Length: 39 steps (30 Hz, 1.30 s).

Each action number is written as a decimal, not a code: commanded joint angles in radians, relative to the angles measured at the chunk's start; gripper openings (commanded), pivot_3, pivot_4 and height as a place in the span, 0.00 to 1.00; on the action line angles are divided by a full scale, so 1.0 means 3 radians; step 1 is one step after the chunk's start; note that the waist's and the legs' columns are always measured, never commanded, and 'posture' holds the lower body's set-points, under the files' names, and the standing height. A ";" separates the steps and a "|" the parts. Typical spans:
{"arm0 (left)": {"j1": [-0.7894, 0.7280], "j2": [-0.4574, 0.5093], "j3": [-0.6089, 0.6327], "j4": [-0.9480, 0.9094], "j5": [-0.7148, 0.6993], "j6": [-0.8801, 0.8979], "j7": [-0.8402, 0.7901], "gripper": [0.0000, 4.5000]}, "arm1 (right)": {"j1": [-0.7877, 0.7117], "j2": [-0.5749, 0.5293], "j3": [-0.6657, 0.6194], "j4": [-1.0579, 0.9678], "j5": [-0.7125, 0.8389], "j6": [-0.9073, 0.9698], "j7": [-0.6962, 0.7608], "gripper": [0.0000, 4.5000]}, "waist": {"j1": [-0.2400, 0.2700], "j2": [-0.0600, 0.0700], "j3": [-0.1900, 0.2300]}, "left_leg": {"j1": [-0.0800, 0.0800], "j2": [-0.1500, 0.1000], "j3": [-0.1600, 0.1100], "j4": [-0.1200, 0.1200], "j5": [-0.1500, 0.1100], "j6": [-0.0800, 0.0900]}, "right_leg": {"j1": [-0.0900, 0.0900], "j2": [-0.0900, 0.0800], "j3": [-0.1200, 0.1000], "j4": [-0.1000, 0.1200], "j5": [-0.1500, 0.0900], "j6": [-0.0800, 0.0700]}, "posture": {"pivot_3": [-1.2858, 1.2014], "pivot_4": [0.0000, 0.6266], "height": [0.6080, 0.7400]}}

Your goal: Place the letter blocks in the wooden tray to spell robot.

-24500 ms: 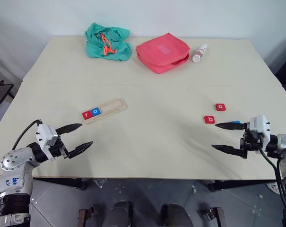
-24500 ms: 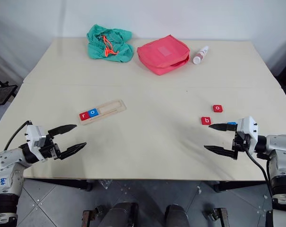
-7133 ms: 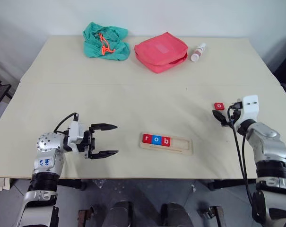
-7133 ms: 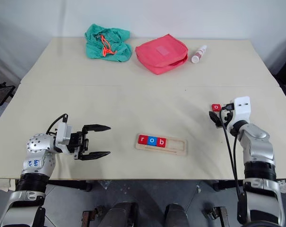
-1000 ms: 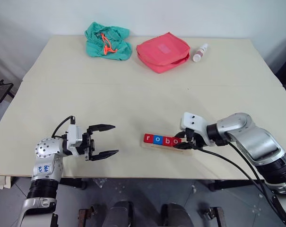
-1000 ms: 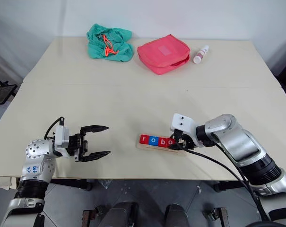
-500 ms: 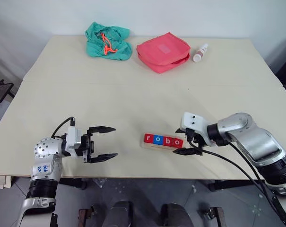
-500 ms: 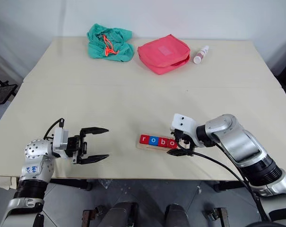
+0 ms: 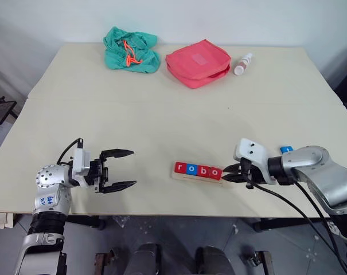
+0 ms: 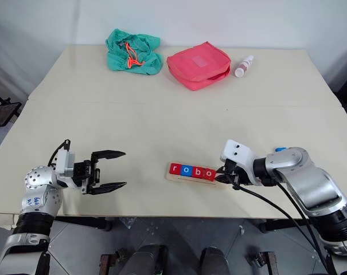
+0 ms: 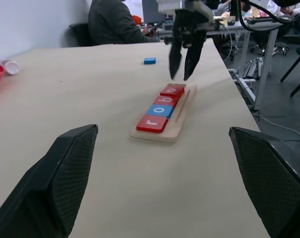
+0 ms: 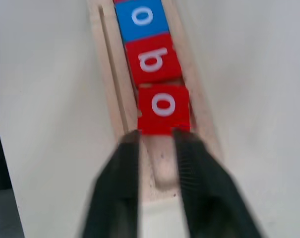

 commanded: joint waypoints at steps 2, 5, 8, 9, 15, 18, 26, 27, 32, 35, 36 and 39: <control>-0.0018 0.0069 -0.0037 -0.0022 -0.0116 -0.0046 -0.0374 1.00 | -0.0012 0.0005 -0.0023 -0.0028 0.0005 -0.0015 -0.0063 0.01 | 0.0001 0.0000 0.0000 | 0.0000 0.0000 0.0000 0.0000 0.0000 0.0000 | 0.0000 0.0000 0.0000 0.0000 0.0000 0.0000 | 0.52 0.24 1.00; -0.0012 0.0071 -0.0038 -0.0030 -0.0119 -0.0049 -0.0374 1.00 | -0.0021 0.0027 0.0016 -0.0013 0.0012 -0.0014 -0.0080 0.01 | 0.0001 0.0000 0.0000 | 0.0000 0.0000 0.0000 0.0000 0.0000 0.0000 | 0.0000 0.0000 0.0000 0.0000 0.0000 0.0000 | 0.52 0.24 1.00; 0.0007 0.0078 -0.0006 -0.0043 -0.0101 -0.0051 -0.0364 1.00 | -0.0059 0.0092 0.0103 0.0048 -0.0005 -0.0035 -0.0082 0.01 | 0.0000 0.0000 0.0000 | 0.0000 0.0000 0.0000 0.0000 0.0000 0.0000 | 0.0000 0.0000 0.0000 0.0000 0.0000 0.0000 | 0.52 0.24 1.00; 0.0014 0.0081 0.0000 -0.0050 -0.0101 -0.0051 -0.0359 1.00 | -0.0071 0.0108 0.0128 0.0075 -0.0019 -0.0047 -0.0083 0.01 | -0.0001 0.0000 0.0000 | 0.0000 0.0000 0.0000 0.0000 0.0000 0.0000 | 0.0000 0.0000 0.0000 0.0000 0.0000 0.0000 | 0.52 0.24 1.00; 0.0049 0.0073 0.0002 -0.0094 -0.0098 -0.0058 -0.0310 1.00 | -0.0157 0.0173 0.0206 0.0213 -0.0075 -0.0131 -0.0105 0.01 | 0.0000 0.0000 0.0000 | 0.0000 0.0000 -0.0001 0.0000 0.0000 0.0000 | 0.0000 0.0000 0.0000 0.0000 0.0000 0.0000 | 0.52 0.24 1.00; 0.0047 0.0059 -0.0001 -0.0093 -0.0090 -0.0069 -0.0286 1.00 | -0.0197 0.0193 0.0186 0.0250 -0.0076 -0.0166 -0.0119 0.01 | -0.0001 0.0000 0.0000 | 0.0000 0.0000 0.0000 0.0000 0.0000 0.0000 | 0.0000 0.0000 0.0000 0.0000 0.0000 0.0000 | 0.52 0.24 1.00; 0.0004 0.0007 -0.0034 -0.0055 -0.0056 -0.0103 -0.0238 1.00 | -0.0186 0.0145 0.0118 0.0264 -0.0071 -0.0226 -0.0126 0.01 | 0.0000 0.0000 0.0000 | 0.0000 0.0000 0.0000 0.0000 0.0000 0.0000 | 0.0000 0.0000 0.0000 0.0000 0.0000 0.0000 | 0.52 0.24 1.00; -0.0006 0.0001 -0.0036 -0.0047 -0.0052 -0.0108 -0.0235 1.00 | -0.0168 0.0126 0.0099 0.0238 -0.0060 -0.0217 -0.0122 0.01 | 0.0000 0.0000 0.0000 | 0.0000 0.0000 0.0000 0.0000 0.0000 0.0000 | 0.0000 0.0000 0.0000 0.0000 0.0000 0.0000 | 0.52 0.24 1.00; -0.0029 -0.0019 -0.0040 -0.0023 -0.0039 -0.0115 -0.0236 1.00 | -0.0052 0.0017 -0.0046 0.0080 0.0023 -0.0170 -0.0089 0.01 | 0.0003 0.0000 0.0000 | -0.0001 -0.0001 0.0000 0.0000 0.0000 0.0000 | 0.0000 0.0000 0.0000 0.0000 0.0000 0.0000 | 0.52 0.24 1.00; -0.0051 -0.0032 -0.0048 -0.0001 -0.0033 -0.0116 -0.0237 1.00 | 0.0034 -0.0019 -0.0170 -0.0002 0.0102 -0.0141 -0.0091 0.01 | 0.0001 0.0000 0.0000 | 0.0000 0.0000 0.0000 0.0000 0.0000 0.0000 | 0.0000 0.0000 -0.0001 0.0000 0.0000 0.0000 | 0.52 0.24 1.00; -0.0062 -0.0037 -0.0051 0.0008 -0.0031 -0.0116 -0.0237 1.00 | 0.0070 -0.0025 -0.0220 -0.0032 0.0134 -0.0131 -0.0091 0.01 | 0.0001 0.0000 0.0000 | 0.0000 0.0000 0.0000 0.0000 0.0000 0.0000 | 0.0000 0.0000 -0.0001 0.0000 0.0000 0.0000 | 0.52 0.24 1.00; -0.0087 -0.0049 -0.0059 0.0030 -0.0026 -0.0115 -0.0240 1.00 | 0.0192 -0.0026 -0.0383 -0.0117 0.0235 -0.0098 -0.0123 0.01 | 0.0009 0.0000 0.0000 | 0.0000 0.0000 0.0000 0.0000 0.0000 0.0000 | 0.0000 0.0000 -0.0001 0.0000 0.0000 0.0000 | 0.52 0.24 1.00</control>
